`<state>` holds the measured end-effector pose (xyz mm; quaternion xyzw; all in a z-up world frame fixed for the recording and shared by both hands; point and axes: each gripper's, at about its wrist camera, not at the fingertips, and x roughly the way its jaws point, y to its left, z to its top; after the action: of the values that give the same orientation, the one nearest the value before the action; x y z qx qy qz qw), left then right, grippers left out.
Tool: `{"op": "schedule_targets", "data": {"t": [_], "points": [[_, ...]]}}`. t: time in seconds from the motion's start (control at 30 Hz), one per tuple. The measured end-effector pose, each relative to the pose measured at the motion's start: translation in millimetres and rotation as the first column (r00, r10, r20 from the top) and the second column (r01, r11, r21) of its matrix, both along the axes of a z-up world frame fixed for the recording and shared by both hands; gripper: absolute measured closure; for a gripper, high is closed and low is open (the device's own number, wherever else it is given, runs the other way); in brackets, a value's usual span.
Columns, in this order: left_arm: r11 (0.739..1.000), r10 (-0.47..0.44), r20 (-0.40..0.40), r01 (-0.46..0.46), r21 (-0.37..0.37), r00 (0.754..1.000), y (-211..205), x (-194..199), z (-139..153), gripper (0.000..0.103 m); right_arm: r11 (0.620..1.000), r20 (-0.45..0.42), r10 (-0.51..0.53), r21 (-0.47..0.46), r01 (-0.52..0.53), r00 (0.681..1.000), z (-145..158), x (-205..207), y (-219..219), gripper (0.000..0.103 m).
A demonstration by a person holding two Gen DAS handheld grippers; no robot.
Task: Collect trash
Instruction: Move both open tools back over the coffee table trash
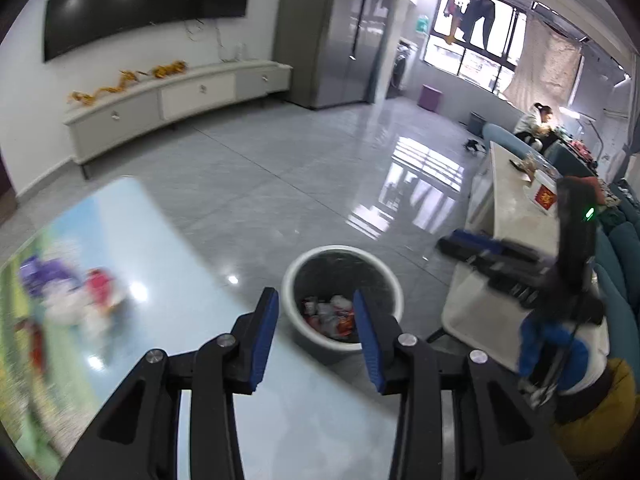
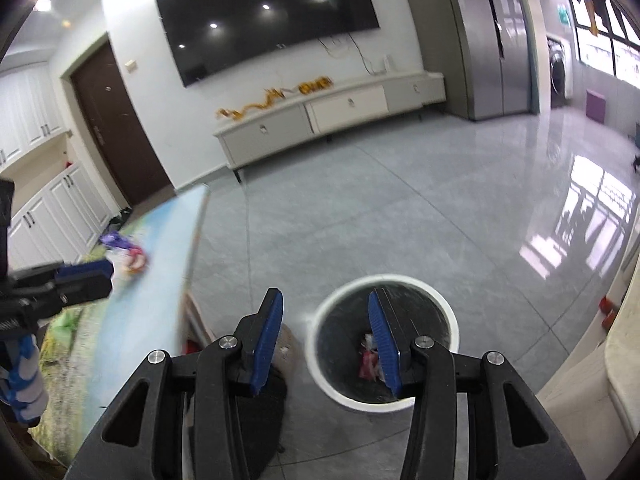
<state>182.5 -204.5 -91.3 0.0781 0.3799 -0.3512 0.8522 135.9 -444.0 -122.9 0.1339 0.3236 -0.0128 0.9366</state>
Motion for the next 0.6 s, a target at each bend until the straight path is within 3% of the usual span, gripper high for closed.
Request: {"op": "schedule_targets", "data": {"t": [0.13,0.3,0.6], "points": [[0.997,0.077,0.013,-0.077,-0.018,0.997,59,-14,8,0.065,0.999,0.050,0.040,-0.024,-0.039,0.998,27,-12,27,0.059],[0.981,0.194,0.053,-0.194,-0.020,0.979,136,-35,11,0.055,0.995,0.094,0.084,-0.056,-0.079,0.992,54,-25,61,0.059],[0.910,0.415,0.079,-0.413,-0.037,0.906,258,-72,-1,0.049,0.984,0.091,0.162,-0.086,-0.154,0.983,69,-38,106,0.058]]}}
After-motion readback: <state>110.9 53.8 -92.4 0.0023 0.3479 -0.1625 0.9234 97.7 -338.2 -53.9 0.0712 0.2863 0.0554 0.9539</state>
